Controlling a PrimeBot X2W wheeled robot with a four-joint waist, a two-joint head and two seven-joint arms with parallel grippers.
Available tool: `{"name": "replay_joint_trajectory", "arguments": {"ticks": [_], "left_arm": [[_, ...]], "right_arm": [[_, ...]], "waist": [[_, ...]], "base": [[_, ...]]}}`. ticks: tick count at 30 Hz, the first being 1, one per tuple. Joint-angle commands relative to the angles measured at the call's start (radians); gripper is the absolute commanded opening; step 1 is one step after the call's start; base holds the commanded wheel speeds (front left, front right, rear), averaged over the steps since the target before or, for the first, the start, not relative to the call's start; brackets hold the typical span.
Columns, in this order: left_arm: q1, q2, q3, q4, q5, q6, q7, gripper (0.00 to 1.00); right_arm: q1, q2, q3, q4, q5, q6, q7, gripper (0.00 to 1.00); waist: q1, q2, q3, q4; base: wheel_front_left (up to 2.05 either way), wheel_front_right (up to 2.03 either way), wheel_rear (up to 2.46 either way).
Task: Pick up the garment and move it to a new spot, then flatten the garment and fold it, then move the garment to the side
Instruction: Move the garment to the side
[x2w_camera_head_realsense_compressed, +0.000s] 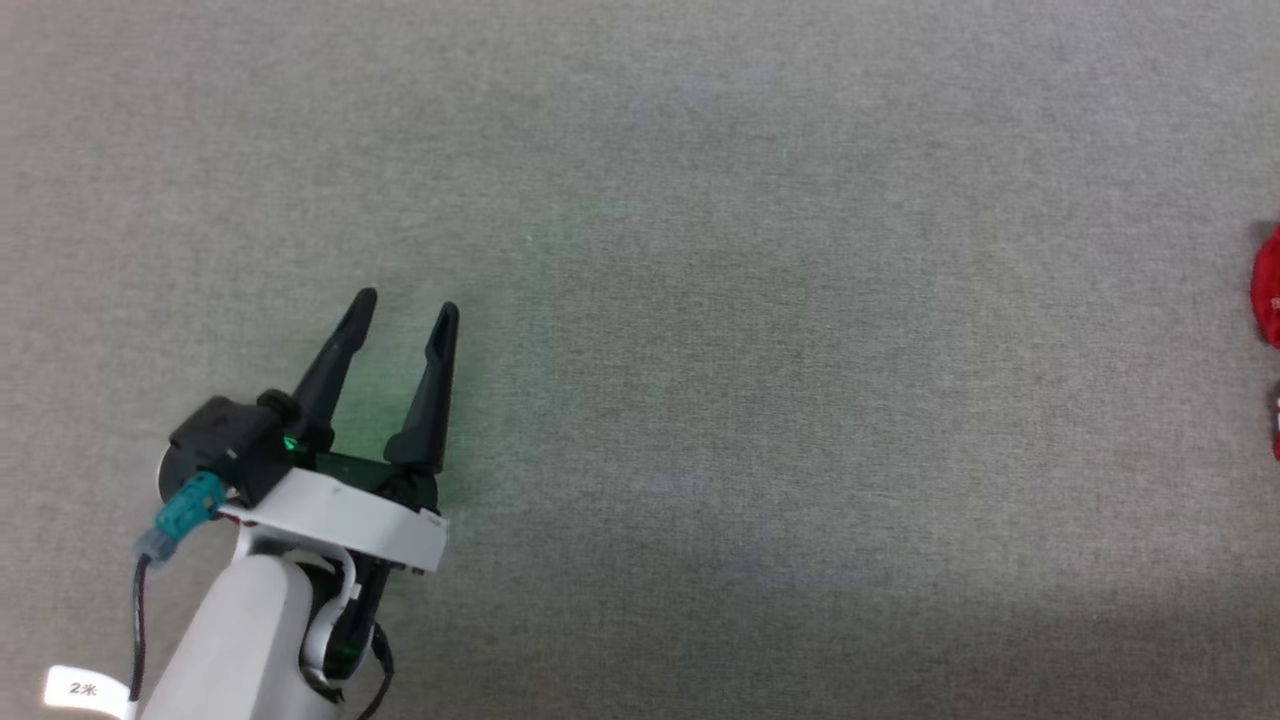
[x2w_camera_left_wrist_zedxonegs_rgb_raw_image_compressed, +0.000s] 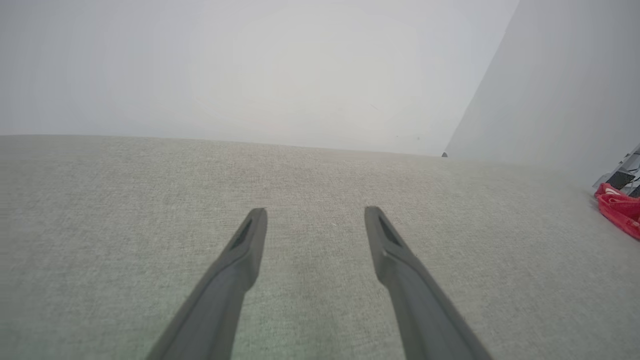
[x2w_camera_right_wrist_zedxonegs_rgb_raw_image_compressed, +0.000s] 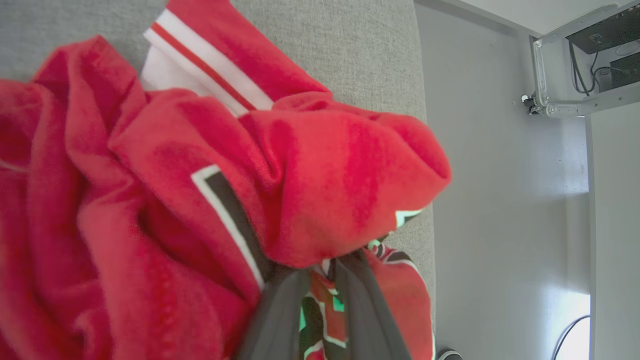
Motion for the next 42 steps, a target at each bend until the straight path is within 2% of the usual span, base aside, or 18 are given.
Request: {"name": "replay_joint_trajectory", "arguments": {"ticks": [1,2,3,4,14,26,30,37,42], "left_arm": [[0.004,0.001,0.002,0.002,-0.007,-0.003,0.001,1.00],[0.006,0.001,0.004,0.004,-0.008,-0.003,0.001,1.00],[0.007,0.001,0.006,0.004,-0.009,-0.003,0.001,1.00],[0.009,0.002,0.007,0.005,-0.009,-0.003,0.001,1.00],[0.022,-0.005,0.020,0.021,-0.004,-0.003,0.001,1.00],[0.061,-0.020,0.033,0.027,-0.005,-0.003,0.001,1.00],[0.075,-0.027,0.035,0.028,-0.006,-0.003,0.001,1.00],[0.113,-0.040,0.046,0.032,0.002,-0.003,0.001,1.00],[0.150,-0.047,0.055,0.034,0.007,-0.003,0.001,1.00]], "right_arm": [[-0.009,0.007,-0.024,0.016,-0.016,-0.002,0.001,0.27],[-0.010,0.012,-0.032,0.023,-0.026,-0.002,0.000,0.42],[-0.013,0.016,-0.045,0.033,-0.036,-0.002,-0.002,0.66],[-0.018,0.017,-0.059,0.042,-0.048,-0.002,-0.001,1.00],[-0.028,0.052,-0.176,0.075,-0.172,-0.002,0.018,1.00],[-0.021,0.086,-0.274,0.029,-0.307,-0.002,0.005,1.00],[-0.018,0.100,-0.273,0.015,-0.318,-0.002,-0.003,1.00],[0.006,0.135,-0.220,-0.031,-0.267,-0.002,-0.011,1.00],[0.045,0.152,-0.136,-0.104,-0.191,-0.002,-0.064,1.00]], "waist": [[0.0000,0.0000,-0.007,0.010],[0.0000,0.0000,-0.011,0.012],[0.0000,0.0000,-0.013,0.014],[0.0000,0.0000,-0.015,0.016],[0.0000,0.0000,-0.061,0.006],[0.0000,0.0000,-0.136,-0.031],[0.0000,0.0000,-0.172,-0.042],[0.0000,0.0000,-0.232,-0.061],[0.0000,0.0000,-0.285,-0.079]], "base": [[0.00,0.00,0.00],[0.00,0.00,0.00],[0.00,0.00,0.00],[0.00,0.00,0.00],[0.00,0.00,0.00],[0.00,0.00,0.00],[0.00,0.00,0.00],[0.00,0.00,0.00],[0.00,0.00,0.00]]}}
